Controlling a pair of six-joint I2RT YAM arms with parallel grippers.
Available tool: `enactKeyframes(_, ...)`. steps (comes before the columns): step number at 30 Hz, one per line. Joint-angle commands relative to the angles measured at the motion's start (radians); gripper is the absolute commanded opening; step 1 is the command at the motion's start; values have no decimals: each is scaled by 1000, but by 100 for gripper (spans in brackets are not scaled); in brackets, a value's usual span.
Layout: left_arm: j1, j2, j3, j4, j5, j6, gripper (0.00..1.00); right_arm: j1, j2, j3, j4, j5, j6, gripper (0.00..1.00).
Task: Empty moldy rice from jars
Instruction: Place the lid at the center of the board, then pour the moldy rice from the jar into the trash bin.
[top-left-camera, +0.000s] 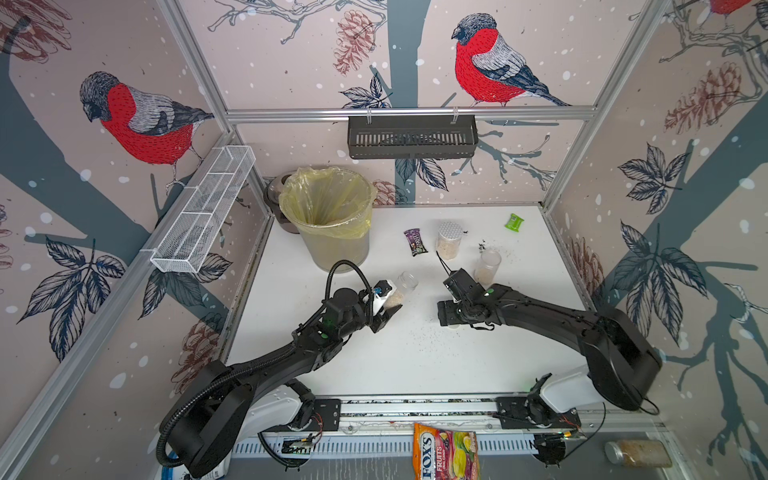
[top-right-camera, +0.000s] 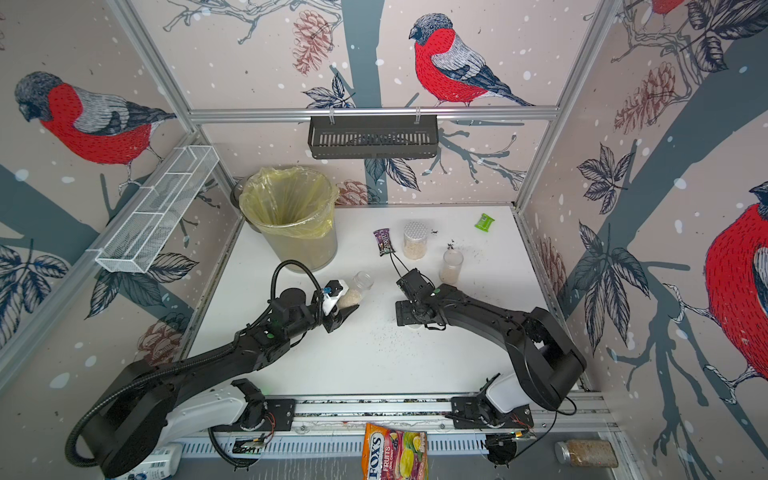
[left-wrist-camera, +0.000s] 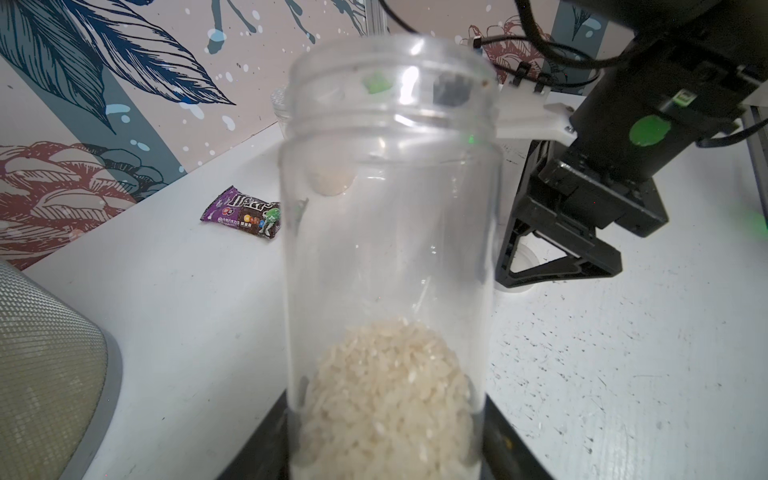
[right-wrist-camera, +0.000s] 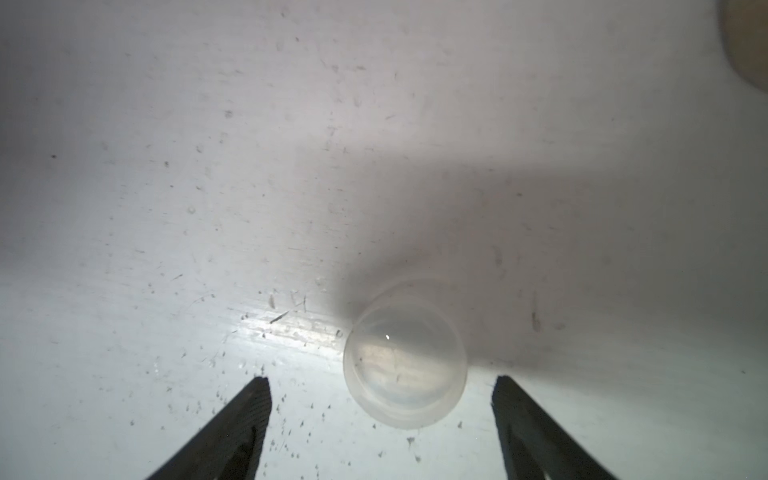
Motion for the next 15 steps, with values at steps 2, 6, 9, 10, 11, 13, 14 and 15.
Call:
enactKeyframes(2, 0, -7, 2, 44, -3, -1, 0, 8, -68, 16, -55, 40, 26, 86)
enactKeyframes(6, 0, -15, 4, 49, 4, -11, 0, 44, -186, 10, 45, -23, -10, 86)
enactKeyframes(9, 0, -26, 4, 62, 10, -29, 0, 81, -297, -3, 162, -73, -34, 86)
enactKeyframes(10, 0, -29, 5, 66, 13, -35, 0, 89, -322, -12, 200, -98, -39, 86)
enactKeyframes(11, 0, -32, 5, 71, 17, -41, 0, 95, -341, -23, 243, -128, -38, 86)
enactKeyframes(13, 1, -36, 7, 74, 24, -50, 0, 108, -366, -43, 304, -156, -28, 86)
enactKeyframes(14, 0, -37, 7, 74, 26, -53, 0, 113, -374, -50, 329, -165, -24, 86)
enactKeyframes(15, 0, -39, 7, 73, 27, -55, 0, 117, -378, -55, 349, -173, -24, 87)
